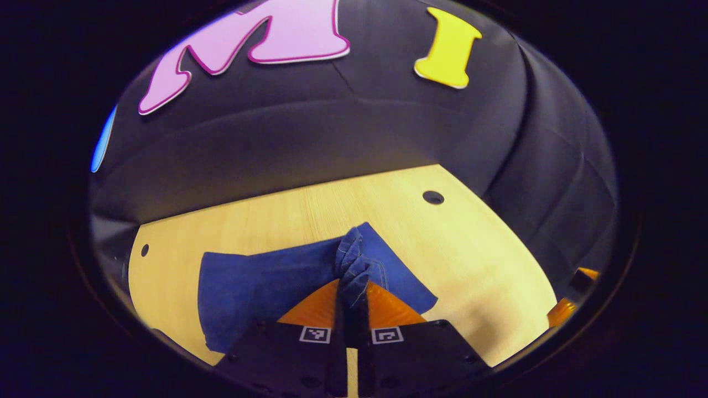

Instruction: Grasp the waist and the cuffs of the jeans and fold them to make the two legs overlap; first hold the waist and fold one-third of the jeans toward the cuffs, then hold the cuffs and fold the remaining one-third in the same direction to finish folding.

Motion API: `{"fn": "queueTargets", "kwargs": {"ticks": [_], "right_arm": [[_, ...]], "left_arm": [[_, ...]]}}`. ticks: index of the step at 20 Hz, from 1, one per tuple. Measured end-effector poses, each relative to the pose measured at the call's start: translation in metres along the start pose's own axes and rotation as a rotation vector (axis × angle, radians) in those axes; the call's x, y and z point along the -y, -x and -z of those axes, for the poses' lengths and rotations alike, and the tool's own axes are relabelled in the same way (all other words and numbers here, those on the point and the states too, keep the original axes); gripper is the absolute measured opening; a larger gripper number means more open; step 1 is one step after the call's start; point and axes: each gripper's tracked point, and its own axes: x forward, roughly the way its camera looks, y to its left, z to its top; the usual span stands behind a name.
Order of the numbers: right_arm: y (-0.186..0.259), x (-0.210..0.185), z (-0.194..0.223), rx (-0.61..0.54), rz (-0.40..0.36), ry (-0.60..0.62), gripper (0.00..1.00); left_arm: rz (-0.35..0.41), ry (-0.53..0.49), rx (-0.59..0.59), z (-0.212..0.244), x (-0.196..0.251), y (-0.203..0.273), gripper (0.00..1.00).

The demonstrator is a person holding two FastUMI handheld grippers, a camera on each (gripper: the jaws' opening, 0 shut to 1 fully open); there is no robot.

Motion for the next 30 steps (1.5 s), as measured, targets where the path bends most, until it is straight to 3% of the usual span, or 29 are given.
{"fn": "queueTargets", "kwargs": {"ticks": [1,2,4,11,17,18,19,25,27,30], "right_arm": [[0.001,0.004,0.003,-0.004,0.009,-0.009,0.99],[0.002,0.007,0.006,-0.007,0.014,-0.018,0.99],[0.007,0.008,0.008,-0.012,0.015,-0.029,0.99],[0.038,-0.024,-0.005,0.018,-0.022,0.009,0.99],[0.099,-0.090,-0.027,0.077,-0.079,0.044,0.98],[0.111,-0.101,-0.029,0.087,-0.090,0.053,0.98],[0.124,-0.114,-0.031,0.098,-0.102,0.059,0.98],[0.208,-0.184,-0.052,0.217,-0.165,0.067,0.98],[0.228,-0.196,-0.057,0.250,-0.171,0.093,0.98],[0.254,-0.205,-0.066,0.288,-0.165,0.084,0.98]], "left_arm": [[0.028,-0.013,-0.030,0.013,0.011,-0.004,0.18],[0.074,-0.017,-0.048,0.024,0.025,-0.006,0.43],[0.090,-0.035,-0.027,0.033,0.031,-0.002,0.94],[0.099,0.051,0.163,0.024,-0.014,0.090,0.96],[0.060,0.117,0.341,0.021,-0.073,0.218,0.98],[0.047,0.136,0.387,0.020,-0.088,0.246,0.93],[0.036,0.155,0.435,0.019,-0.099,0.274,0.97],[-0.118,0.179,0.610,0.046,-0.184,0.409,0.96],[-0.187,0.174,0.675,0.056,-0.211,0.448,0.96],[-0.232,0.186,0.732,0.073,-0.227,0.495,0.96]]}}
